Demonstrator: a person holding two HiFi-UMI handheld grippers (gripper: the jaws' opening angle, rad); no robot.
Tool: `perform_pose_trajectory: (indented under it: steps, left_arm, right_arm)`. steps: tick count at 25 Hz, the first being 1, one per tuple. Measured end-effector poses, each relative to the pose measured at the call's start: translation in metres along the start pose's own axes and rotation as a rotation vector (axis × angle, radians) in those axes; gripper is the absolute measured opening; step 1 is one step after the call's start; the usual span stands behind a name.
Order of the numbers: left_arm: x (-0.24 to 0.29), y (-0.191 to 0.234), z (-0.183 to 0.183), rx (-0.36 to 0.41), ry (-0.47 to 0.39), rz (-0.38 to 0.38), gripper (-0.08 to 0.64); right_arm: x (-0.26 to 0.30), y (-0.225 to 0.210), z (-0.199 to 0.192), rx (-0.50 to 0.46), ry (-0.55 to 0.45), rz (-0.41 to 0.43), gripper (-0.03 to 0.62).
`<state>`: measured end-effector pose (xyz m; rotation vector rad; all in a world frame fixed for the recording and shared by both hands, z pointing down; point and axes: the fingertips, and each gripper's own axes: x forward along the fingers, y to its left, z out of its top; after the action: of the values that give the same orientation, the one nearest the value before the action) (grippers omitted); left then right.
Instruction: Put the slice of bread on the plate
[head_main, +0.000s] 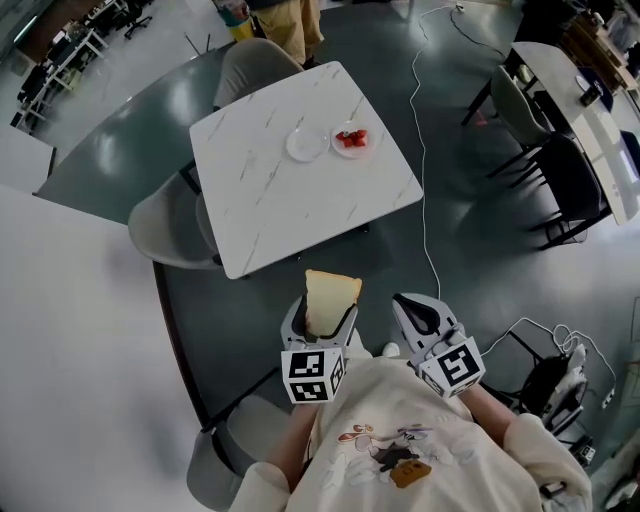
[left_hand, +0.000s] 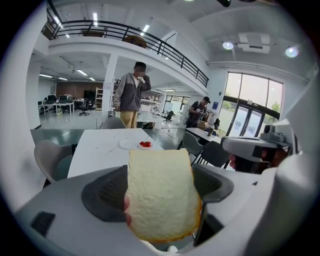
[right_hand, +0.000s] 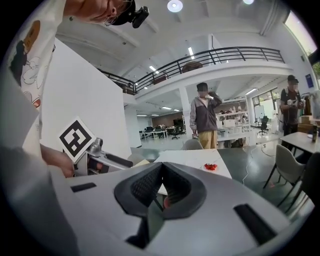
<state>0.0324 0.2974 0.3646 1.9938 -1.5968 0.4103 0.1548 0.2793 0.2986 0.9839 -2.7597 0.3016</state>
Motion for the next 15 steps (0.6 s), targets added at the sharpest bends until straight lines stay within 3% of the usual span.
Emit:
perform_pose_trajectory:
  steps: [11, 15]
  left_arm:
    - [0.051, 0.114, 0.063, -0.016, 0.020, -0.053, 0.420]
    - [0.069, 0.132, 0.080, -0.004, 0.018, -0.075, 0.420]
  right_arm:
    - [0.121, -0.025, 0.041, 0.000, 0.024, -0.108, 0.005]
    - [0.147, -0.032, 0.052, -0.042, 0.034, -0.120, 0.005]
